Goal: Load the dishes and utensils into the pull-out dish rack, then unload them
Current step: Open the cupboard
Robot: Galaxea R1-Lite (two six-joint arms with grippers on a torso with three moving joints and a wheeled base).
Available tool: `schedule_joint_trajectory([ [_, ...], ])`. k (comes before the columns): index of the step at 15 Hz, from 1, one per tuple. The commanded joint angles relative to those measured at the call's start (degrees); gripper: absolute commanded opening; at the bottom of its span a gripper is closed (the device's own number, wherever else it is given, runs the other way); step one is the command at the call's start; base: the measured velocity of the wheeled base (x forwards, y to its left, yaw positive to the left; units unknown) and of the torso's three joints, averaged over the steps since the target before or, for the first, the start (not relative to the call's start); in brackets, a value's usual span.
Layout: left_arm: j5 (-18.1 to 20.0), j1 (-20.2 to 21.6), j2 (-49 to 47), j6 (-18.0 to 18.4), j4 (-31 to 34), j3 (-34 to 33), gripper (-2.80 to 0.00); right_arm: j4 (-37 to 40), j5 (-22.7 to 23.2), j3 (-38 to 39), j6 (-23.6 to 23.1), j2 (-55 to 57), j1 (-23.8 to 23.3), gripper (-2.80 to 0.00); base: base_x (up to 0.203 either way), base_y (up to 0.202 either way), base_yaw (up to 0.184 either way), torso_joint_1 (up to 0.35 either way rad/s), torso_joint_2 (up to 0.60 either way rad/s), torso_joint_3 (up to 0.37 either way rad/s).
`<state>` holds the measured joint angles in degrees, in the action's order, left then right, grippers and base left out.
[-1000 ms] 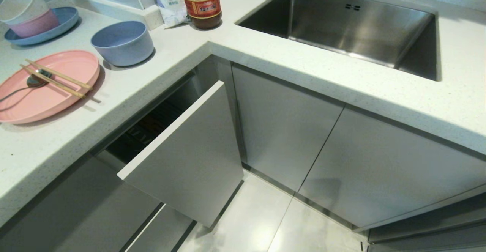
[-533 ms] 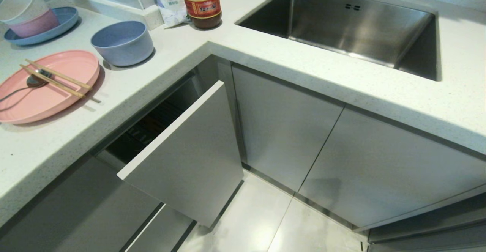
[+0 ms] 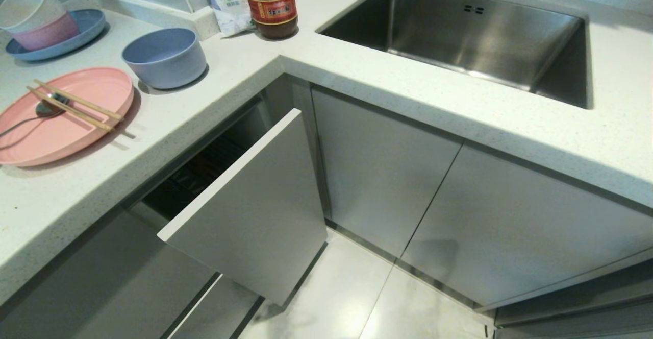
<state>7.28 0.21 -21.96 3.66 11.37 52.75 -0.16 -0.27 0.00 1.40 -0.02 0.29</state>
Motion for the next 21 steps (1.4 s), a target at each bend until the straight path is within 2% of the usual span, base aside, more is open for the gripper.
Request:
schedule_joint_trajectory([
  [1, 0.6, 0.1, -13.0, 0.1, 0.5, 8.7, -2.80, 0.0, 0.0, 0.1, 0.0, -0.2, 0.1, -2.80, 0.000, 0.000, 0.000, 0.000, 0.00, 0.000],
  [3, 2.5, 0.0, -19.1, 0.0, 0.7, 14.2, -2.80, 0.0, 0.0, 0.1, 0.0, -0.2, 0.0, -2.80, 0.000, 0.000, 0.000, 0.000, 0.00, 0.000],
  [5, 3.5, -1.2, -24.6, -0.4, 1.1, 16.6, -2.80, 0.0, 0.0, 0.1, 0.0, -0.2, 0.0, -2.80, 0.000, 0.000, 0.000, 0.000, 0.00, 0.000],
  [8, 3.8, -10.4, -29.8, -0.3, 2.6, 15.9, -2.80, 0.0, 0.0, 0.1, 0.0, -0.2, 0.1, -2.80, 0.000, 0.000, 0.000, 0.000, 0.00, 0.000],
  [12, 2.9, -22.9, -35.0, -0.3, 10.2, 15.7, -2.80, 0.0, 0.0, 0.1, 0.0, -0.2, 0.1, -2.80, 0.000, 0.000, 0.000, 0.000, 0.00, 0.000],
  [14, 0.9, -28.2, -38.2, -0.6, 14.5, 15.7, -2.80, 0.0, 0.0, 0.1, 0.0, -0.2, 0.1, -2.80, 0.000, 0.000, 0.000, 0.000, 0.00, 0.000],
  [16, -0.5, -29.8, -41.8, -0.7, 17.5, 15.7, -2.80, 0.0, 0.0, 0.1, 0.0, -0.2, 0.1, -2.80, 0.000, 0.000, 0.000, 0.000, 0.00, 0.000],
  [19, -0.5, -30.0, -46.5, -0.6, 23.7, 17.6, -2.80, 0.0, 0.0, 0.1, 0.0, -0.2, 0.0, -2.80, 0.000, 0.000, 0.000, 0.000, 0.00, 0.000],
  [21, -0.5, -29.8, -49.4, -0.8, 25.5, 18.5, -2.80, 0.0, 0.0, 0.1, 0.0, -0.2, 0.0, -2.80, 0.000, 0.000, 0.000, 0.000, 0.00, 0.000],
])
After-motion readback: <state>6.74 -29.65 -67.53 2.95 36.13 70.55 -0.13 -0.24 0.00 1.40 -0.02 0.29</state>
